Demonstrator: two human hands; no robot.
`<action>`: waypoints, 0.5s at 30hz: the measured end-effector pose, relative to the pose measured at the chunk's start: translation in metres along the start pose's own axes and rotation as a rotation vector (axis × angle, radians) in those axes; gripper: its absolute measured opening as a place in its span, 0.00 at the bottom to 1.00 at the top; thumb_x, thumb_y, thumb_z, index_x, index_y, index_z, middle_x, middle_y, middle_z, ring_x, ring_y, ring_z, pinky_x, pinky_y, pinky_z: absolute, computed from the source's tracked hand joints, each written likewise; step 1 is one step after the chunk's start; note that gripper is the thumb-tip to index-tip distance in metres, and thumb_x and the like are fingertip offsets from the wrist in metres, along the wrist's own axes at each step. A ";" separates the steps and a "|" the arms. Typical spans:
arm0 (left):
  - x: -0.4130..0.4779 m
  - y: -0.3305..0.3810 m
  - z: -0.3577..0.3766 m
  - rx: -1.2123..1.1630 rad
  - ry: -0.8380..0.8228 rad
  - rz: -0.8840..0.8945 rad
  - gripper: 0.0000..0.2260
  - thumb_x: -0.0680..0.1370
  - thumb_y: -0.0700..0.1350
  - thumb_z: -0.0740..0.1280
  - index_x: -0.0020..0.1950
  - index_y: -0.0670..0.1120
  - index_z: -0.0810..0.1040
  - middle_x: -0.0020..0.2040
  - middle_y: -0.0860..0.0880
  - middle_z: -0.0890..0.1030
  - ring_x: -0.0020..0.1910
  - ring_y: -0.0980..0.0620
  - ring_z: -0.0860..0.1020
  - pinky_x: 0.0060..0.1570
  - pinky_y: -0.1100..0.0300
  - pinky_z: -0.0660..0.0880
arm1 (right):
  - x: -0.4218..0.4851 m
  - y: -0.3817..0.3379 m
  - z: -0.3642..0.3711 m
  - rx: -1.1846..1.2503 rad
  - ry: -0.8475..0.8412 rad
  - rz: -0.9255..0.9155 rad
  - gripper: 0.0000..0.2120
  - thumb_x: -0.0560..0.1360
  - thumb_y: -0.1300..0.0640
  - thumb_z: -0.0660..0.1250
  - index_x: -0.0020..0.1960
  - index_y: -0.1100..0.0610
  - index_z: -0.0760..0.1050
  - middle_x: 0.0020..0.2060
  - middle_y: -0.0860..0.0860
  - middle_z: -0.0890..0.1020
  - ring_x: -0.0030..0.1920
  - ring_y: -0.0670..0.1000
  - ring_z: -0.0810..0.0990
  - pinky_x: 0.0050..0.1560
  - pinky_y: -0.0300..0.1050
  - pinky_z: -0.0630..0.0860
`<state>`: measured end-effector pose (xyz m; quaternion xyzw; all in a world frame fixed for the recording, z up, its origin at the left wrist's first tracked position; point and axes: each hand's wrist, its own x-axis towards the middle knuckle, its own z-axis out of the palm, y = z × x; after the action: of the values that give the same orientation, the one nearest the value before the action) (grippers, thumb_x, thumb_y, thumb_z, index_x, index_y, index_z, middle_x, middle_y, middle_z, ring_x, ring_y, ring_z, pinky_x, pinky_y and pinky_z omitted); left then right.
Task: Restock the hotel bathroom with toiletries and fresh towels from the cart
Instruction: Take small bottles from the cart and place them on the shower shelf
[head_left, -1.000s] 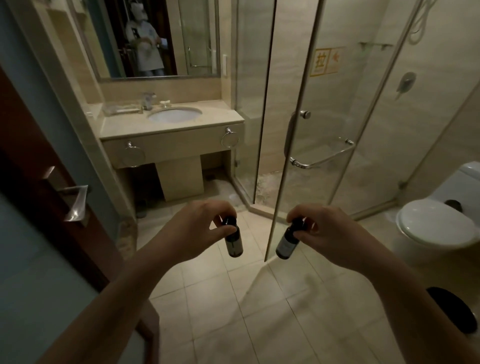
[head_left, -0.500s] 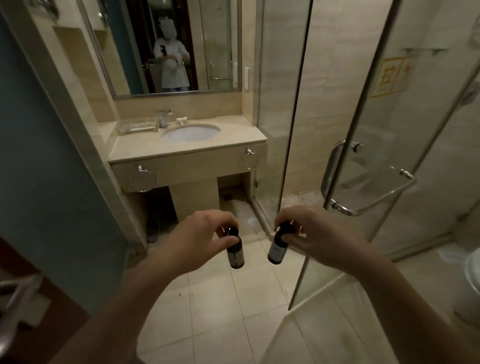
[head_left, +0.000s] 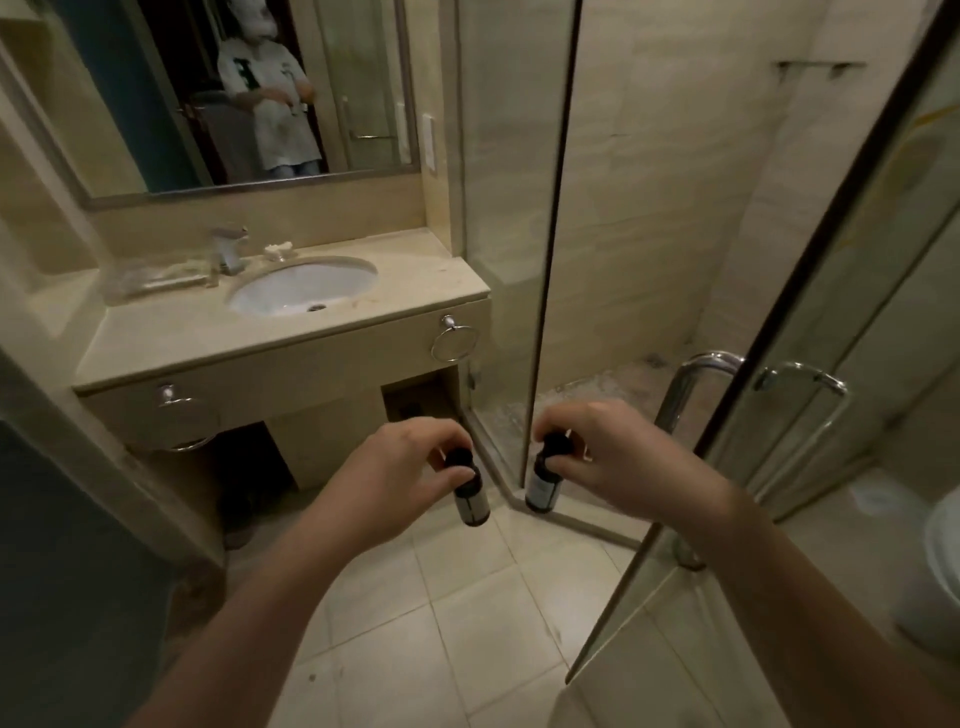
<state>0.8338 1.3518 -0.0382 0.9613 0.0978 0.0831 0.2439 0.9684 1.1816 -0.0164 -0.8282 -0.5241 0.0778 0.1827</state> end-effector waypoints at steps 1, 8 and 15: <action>0.017 -0.006 0.002 0.004 -0.010 0.022 0.08 0.75 0.49 0.66 0.54 0.54 0.76 0.47 0.59 0.75 0.46 0.61 0.76 0.50 0.62 0.76 | 0.009 0.007 0.000 -0.001 0.007 0.021 0.07 0.75 0.57 0.66 0.53 0.53 0.76 0.45 0.45 0.77 0.44 0.44 0.75 0.44 0.35 0.73; 0.153 -0.061 0.004 0.099 -0.094 0.216 0.08 0.76 0.53 0.65 0.53 0.54 0.75 0.46 0.60 0.75 0.45 0.61 0.74 0.47 0.62 0.73 | 0.106 0.057 0.005 -0.018 0.053 0.218 0.07 0.75 0.58 0.65 0.53 0.51 0.75 0.46 0.46 0.78 0.45 0.47 0.76 0.47 0.42 0.75; 0.288 -0.103 -0.013 0.157 -0.165 0.451 0.08 0.77 0.53 0.63 0.55 0.54 0.73 0.48 0.59 0.74 0.49 0.58 0.75 0.42 0.65 0.67 | 0.209 0.101 -0.021 0.013 0.193 0.446 0.07 0.75 0.58 0.66 0.53 0.52 0.76 0.44 0.44 0.77 0.45 0.44 0.74 0.49 0.40 0.75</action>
<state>1.0944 1.5124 -0.0449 0.9783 -0.1334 0.0486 0.1510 1.1509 1.3255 -0.0228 -0.9258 -0.3079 0.0399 0.2156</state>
